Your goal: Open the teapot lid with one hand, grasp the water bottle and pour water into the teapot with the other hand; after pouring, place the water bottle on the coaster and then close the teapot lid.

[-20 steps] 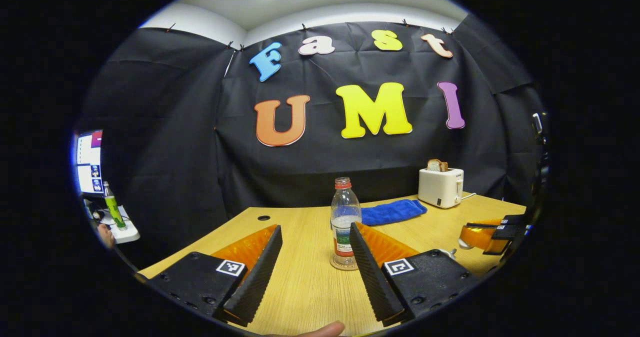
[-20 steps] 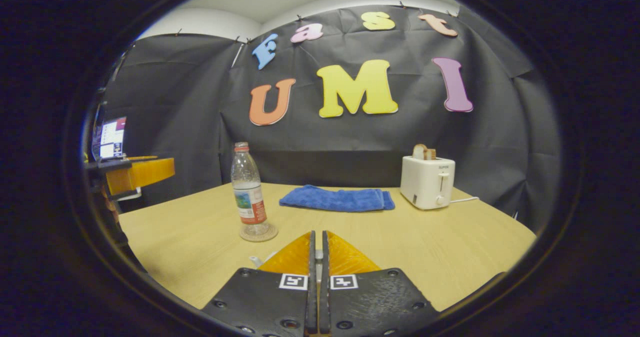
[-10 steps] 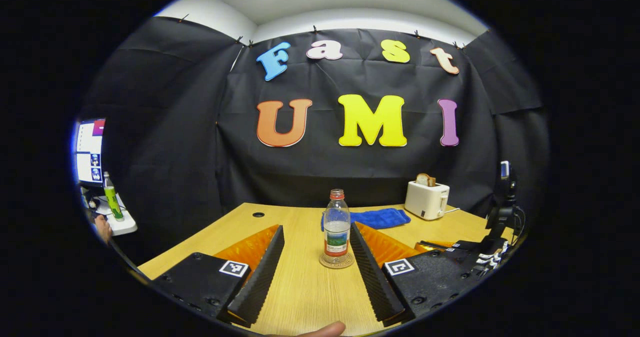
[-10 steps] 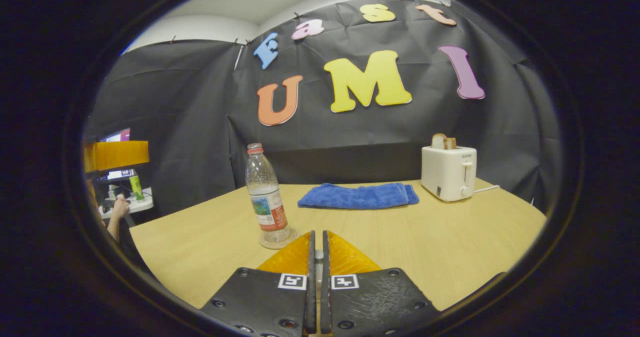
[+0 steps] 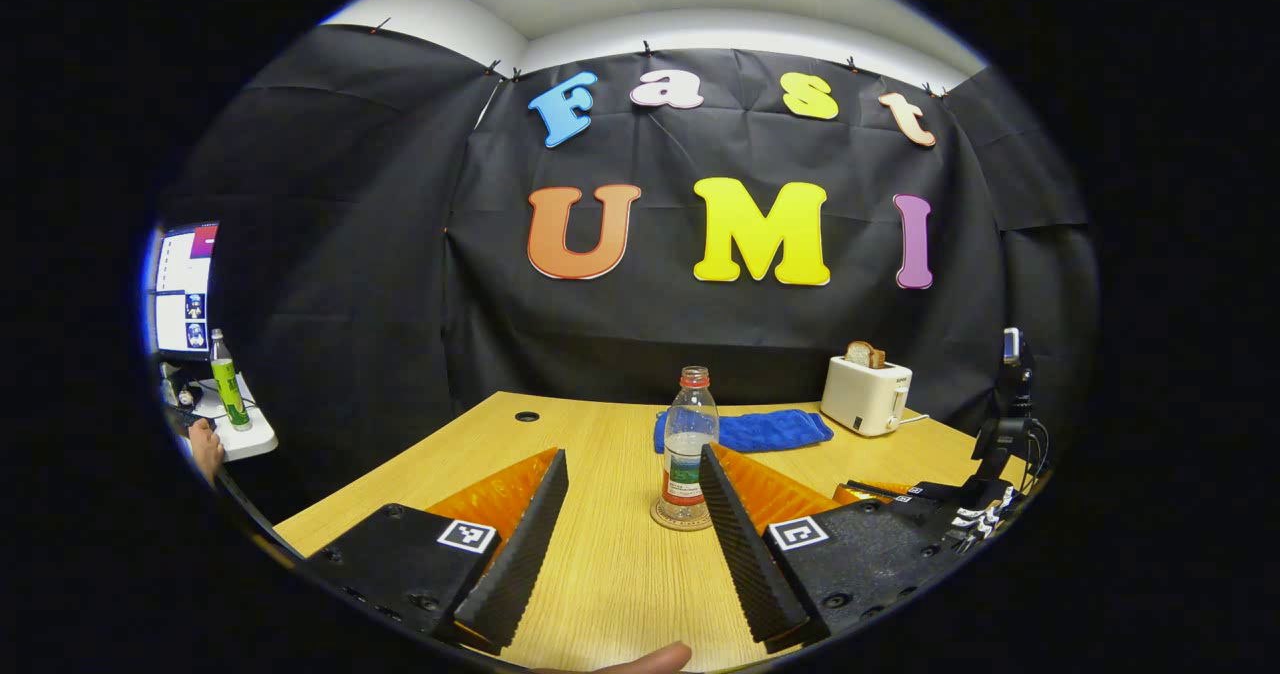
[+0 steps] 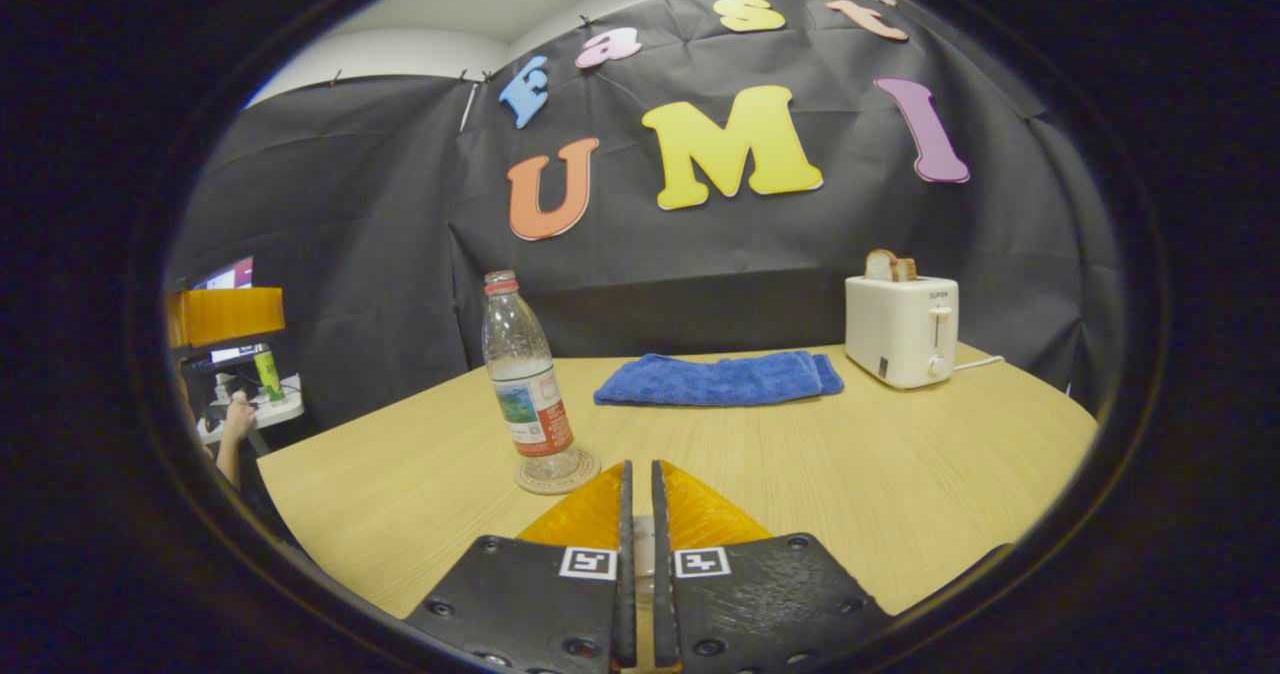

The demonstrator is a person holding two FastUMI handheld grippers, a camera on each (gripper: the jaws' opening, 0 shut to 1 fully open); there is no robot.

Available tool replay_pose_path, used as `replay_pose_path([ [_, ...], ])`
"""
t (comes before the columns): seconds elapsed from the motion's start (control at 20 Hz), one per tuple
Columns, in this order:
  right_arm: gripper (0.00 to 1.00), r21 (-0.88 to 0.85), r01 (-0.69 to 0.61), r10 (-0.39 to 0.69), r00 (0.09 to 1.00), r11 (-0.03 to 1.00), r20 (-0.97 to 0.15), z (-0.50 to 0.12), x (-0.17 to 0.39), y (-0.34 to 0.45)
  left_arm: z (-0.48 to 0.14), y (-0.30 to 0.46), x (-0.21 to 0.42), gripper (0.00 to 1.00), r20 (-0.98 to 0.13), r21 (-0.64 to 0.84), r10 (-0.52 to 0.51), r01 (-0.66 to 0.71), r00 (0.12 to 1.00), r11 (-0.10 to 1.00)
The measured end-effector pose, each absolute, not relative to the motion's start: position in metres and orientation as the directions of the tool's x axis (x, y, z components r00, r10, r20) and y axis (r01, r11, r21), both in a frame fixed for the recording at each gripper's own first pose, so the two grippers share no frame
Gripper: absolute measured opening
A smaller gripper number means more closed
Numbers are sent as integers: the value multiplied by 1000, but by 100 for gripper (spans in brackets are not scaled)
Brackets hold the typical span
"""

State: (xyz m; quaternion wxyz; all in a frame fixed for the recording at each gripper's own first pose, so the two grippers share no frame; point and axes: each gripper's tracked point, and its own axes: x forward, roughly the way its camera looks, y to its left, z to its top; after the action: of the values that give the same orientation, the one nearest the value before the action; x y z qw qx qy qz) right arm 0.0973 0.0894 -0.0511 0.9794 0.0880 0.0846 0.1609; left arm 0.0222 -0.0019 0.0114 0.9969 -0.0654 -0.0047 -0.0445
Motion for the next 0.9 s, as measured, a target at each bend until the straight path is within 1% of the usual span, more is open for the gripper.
replay_pose_path([
  [0.25, 6, 180, -302, 328, 935, 936, -138, -47, 91, 90, 12, -4, 22, 84, 13, -117, -95, 96, 995, 989],
  [0.35, 14, 156, -303, 323, 939, 940, -120, -38, 84, 87, 14, -3, 20, 84, 16, -101, -92, 93, 996, 990],
  [0.4, 23, 145, -296, 313, 943, 944, -110, -32, 80, 84, 15, -4, 20, 84, 15, -96, -91, 92, 996, 991],
  [0.45, 27, 134, -283, 297, 949, 950, -102, -27, 76, 80, 15, -5, 19, 84, 15, -91, -93, 94, 996, 991],
  [0.5, 40, 124, -271, 283, 954, 955, -98, -22, 72, 76, 16, -5, 18, 84, 17, -82, -98, 99, 995, 992],
  [0.55, 45, 119, -266, 278, 956, 956, -95, -17, 67, 75, 17, -3, 16, 84, 21, -73, -95, 96, 995, 993],
  [0.6, 64, 118, -262, 273, 958, 958, -93, -13, 63, 71, 19, 2, 15, 84, 25, -67, -83, 84, 996, 994],
  [0.65, 71, 116, -255, 266, 960, 960, -89, -10, 59, 66, 21, 6, 13, 83, 27, -66, -72, 73, 997, 995],
  [0.7, 87, 112, -244, 254, 963, 963, -87, -5, 55, 59, 23, 9, 12, 83, 30, -68, -66, 67, 997, 995],
  [0.8, 97, 108, -212, 221, 972, 971, -81, 2, 49, 38, 28, 12, 9, 84, 39, -73, -60, 63, 997, 995],
  [0.9, 97, 129, -203, 212, 976, 971, -57, 12, 43, 23, 28, 12, 7, 83, 42, -73, -52, 55, 998, 996],
])
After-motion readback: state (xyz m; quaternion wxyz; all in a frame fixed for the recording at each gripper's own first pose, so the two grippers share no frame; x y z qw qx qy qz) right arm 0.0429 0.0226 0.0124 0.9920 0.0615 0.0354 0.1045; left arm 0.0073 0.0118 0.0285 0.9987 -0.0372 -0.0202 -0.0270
